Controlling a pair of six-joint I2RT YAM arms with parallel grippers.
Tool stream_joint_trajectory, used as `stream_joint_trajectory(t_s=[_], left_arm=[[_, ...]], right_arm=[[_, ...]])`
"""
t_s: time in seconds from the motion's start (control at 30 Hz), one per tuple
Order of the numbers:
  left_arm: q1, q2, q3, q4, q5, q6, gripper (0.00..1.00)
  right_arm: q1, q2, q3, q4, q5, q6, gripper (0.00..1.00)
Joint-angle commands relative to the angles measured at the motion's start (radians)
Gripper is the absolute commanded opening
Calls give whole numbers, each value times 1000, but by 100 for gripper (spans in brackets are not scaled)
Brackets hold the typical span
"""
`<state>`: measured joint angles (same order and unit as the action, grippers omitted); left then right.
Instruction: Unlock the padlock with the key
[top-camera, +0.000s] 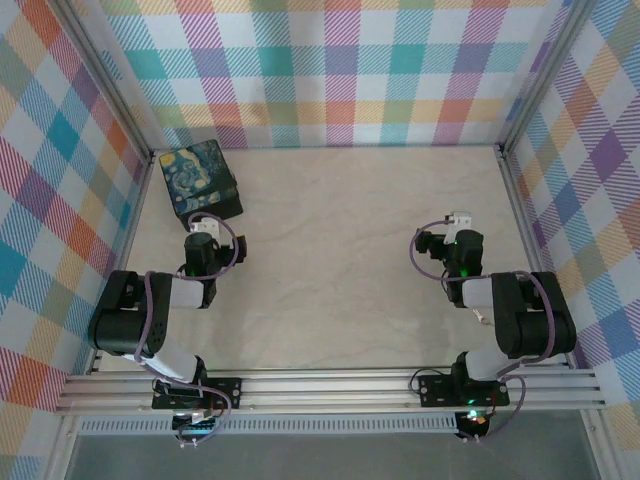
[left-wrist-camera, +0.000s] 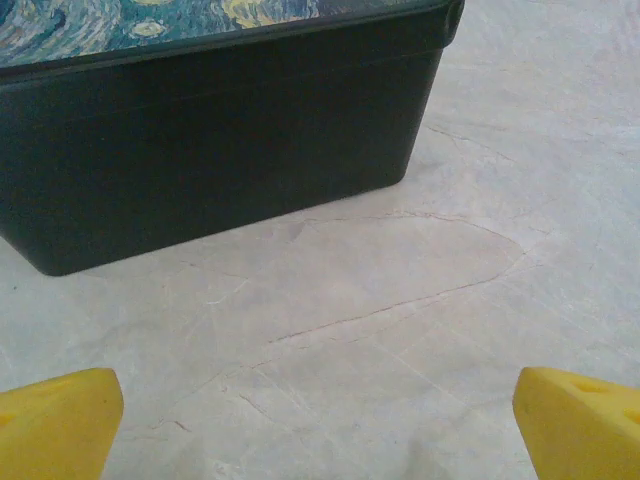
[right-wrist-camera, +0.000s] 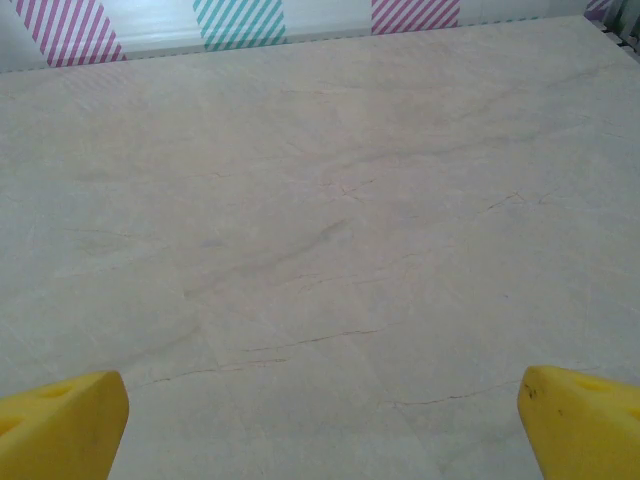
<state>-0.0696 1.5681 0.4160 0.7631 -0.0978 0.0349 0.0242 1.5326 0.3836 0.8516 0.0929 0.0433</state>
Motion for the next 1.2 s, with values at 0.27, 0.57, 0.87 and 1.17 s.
stream_joint_trajectory(t_s=[0.27, 0.57, 0.87, 1.17], left_arm=[[-4, -3, 8, 38, -2, -4, 100], [-4, -5, 7, 38, -2, -5, 100], [-2, -4, 9, 36, 0, -7, 100], [0, -26, 31, -21, -7, -13, 100]], right_arm=[[-7, 0, 8, 15, 1, -2, 100], [-6, 0, 8, 15, 1, -4, 100], [-7, -1, 9, 15, 1, -3, 100], [-7, -10, 44, -53, -87, -36, 100]])
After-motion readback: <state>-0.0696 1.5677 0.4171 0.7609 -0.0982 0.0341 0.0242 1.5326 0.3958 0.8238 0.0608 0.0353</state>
